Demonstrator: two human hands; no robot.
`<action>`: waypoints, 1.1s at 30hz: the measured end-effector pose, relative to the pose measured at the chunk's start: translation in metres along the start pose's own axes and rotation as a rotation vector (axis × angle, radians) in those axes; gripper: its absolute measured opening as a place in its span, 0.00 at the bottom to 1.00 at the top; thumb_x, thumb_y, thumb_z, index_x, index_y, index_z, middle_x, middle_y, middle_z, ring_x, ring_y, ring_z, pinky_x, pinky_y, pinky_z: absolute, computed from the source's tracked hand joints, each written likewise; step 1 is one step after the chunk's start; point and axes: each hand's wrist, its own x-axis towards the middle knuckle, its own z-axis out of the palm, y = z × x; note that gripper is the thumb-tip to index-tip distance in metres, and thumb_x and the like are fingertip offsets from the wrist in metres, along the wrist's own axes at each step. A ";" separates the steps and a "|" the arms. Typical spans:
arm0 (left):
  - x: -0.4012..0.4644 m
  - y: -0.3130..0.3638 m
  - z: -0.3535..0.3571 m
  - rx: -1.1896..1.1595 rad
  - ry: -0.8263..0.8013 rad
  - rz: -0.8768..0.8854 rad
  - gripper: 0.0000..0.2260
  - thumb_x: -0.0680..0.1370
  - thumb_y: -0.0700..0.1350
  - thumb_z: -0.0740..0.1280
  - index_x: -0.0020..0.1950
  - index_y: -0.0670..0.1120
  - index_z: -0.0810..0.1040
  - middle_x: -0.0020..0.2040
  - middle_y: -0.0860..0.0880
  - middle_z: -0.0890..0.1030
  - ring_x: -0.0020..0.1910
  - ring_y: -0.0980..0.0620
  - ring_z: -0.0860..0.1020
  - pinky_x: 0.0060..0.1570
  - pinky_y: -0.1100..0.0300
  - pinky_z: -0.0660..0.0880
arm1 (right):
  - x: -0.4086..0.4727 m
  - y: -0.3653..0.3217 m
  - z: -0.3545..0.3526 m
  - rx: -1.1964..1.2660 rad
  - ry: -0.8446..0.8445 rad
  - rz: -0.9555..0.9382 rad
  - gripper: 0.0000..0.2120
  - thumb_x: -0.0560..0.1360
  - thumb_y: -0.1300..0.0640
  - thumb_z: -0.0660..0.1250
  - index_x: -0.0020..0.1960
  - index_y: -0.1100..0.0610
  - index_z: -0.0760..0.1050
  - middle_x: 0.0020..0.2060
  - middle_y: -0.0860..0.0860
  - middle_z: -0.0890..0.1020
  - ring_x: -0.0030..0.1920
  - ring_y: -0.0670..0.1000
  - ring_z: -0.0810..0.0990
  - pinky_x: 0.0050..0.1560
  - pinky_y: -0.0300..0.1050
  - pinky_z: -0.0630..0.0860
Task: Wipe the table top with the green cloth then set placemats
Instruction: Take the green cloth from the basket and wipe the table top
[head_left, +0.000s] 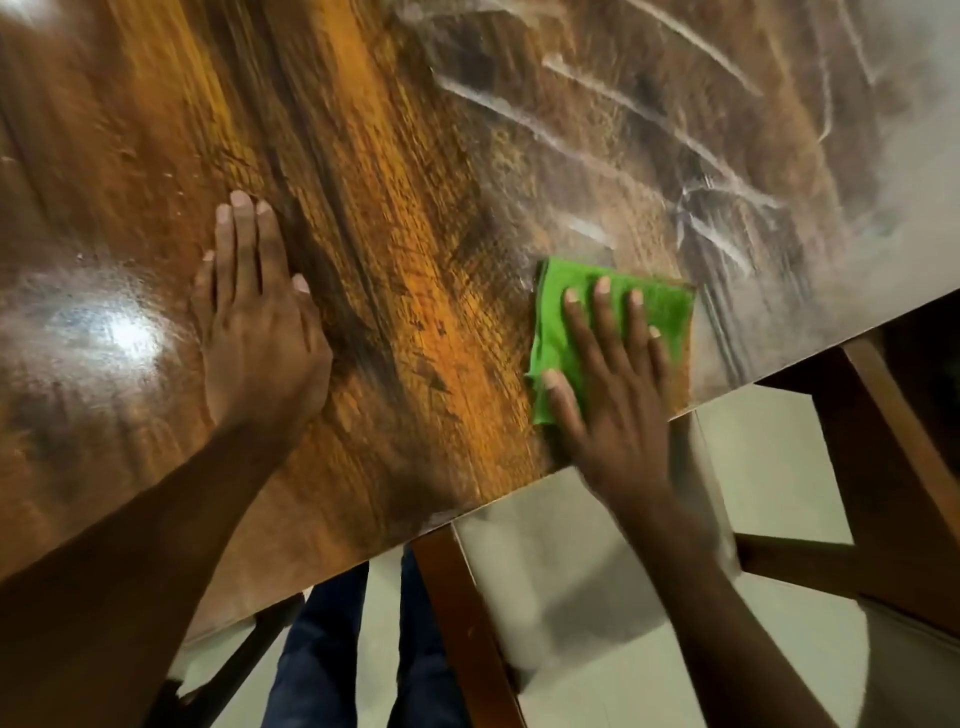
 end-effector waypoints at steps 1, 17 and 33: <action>0.000 0.000 0.001 0.001 0.012 0.002 0.26 0.88 0.45 0.50 0.86 0.42 0.50 0.86 0.45 0.51 0.86 0.48 0.48 0.83 0.49 0.48 | -0.006 -0.013 0.004 -0.002 -0.028 -0.039 0.34 0.85 0.36 0.50 0.86 0.48 0.48 0.86 0.50 0.46 0.86 0.55 0.41 0.83 0.64 0.49; 0.003 -0.026 0.028 0.092 0.062 0.129 0.27 0.88 0.49 0.44 0.86 0.44 0.44 0.87 0.45 0.46 0.86 0.49 0.43 0.83 0.44 0.49 | 0.186 -0.059 0.001 -0.081 0.123 -0.272 0.31 0.86 0.35 0.44 0.86 0.44 0.53 0.86 0.52 0.52 0.86 0.56 0.49 0.82 0.57 0.51; -0.002 -0.013 0.025 -0.043 0.091 0.066 0.28 0.87 0.52 0.45 0.86 0.46 0.47 0.87 0.47 0.49 0.86 0.53 0.46 0.83 0.44 0.49 | 0.082 0.109 -0.021 0.049 0.133 0.142 0.33 0.86 0.33 0.47 0.86 0.45 0.47 0.86 0.47 0.47 0.85 0.49 0.43 0.83 0.58 0.49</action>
